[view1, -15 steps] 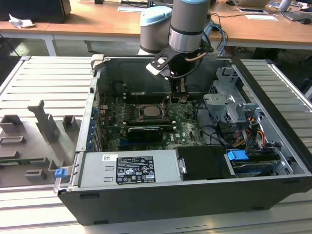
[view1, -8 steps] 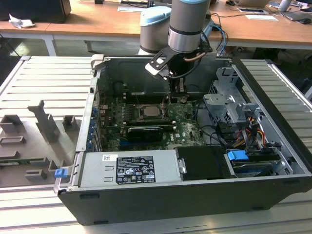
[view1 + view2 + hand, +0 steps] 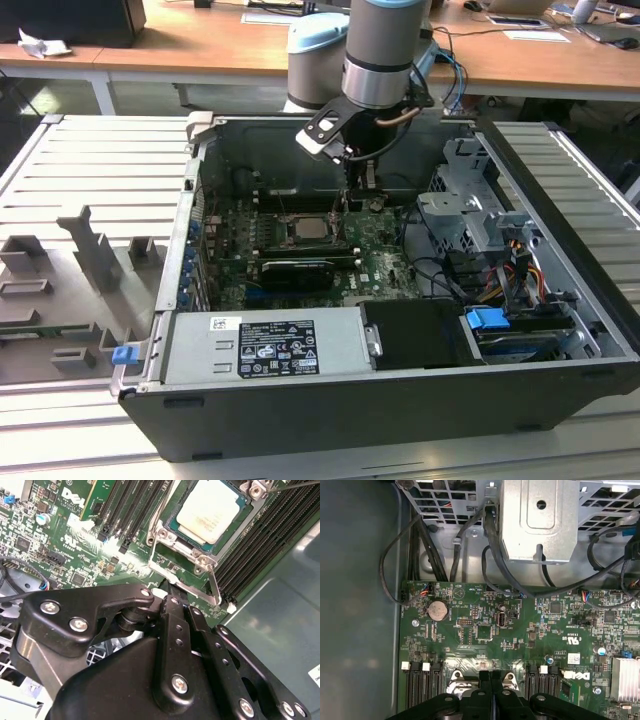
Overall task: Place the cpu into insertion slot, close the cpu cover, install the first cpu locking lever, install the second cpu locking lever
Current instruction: 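Close the cpu cover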
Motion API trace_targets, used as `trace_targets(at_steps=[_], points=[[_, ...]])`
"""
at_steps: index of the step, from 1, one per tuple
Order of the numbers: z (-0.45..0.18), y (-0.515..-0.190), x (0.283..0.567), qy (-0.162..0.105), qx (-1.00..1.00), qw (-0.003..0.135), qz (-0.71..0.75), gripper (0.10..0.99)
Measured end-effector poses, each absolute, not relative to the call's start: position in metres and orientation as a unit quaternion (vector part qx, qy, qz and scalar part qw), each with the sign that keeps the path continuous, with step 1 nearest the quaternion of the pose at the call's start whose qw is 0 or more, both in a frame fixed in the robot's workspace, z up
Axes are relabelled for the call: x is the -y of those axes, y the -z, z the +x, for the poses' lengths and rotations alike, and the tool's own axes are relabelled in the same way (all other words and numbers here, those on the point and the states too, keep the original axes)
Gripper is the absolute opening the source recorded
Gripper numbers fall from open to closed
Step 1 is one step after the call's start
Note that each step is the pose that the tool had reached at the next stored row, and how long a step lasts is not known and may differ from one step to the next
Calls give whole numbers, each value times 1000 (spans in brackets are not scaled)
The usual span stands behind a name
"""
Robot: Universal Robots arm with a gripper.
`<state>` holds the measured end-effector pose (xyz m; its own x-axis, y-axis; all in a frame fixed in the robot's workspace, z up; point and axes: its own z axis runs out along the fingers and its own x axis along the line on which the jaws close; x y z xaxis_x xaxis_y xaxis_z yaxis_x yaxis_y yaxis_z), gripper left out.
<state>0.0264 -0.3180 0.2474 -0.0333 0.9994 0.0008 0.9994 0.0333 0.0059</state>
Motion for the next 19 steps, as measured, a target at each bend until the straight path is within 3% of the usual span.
trace_targets(at_steps=[19], points=[[4,-239,318,-5,-719,4,695,106]])
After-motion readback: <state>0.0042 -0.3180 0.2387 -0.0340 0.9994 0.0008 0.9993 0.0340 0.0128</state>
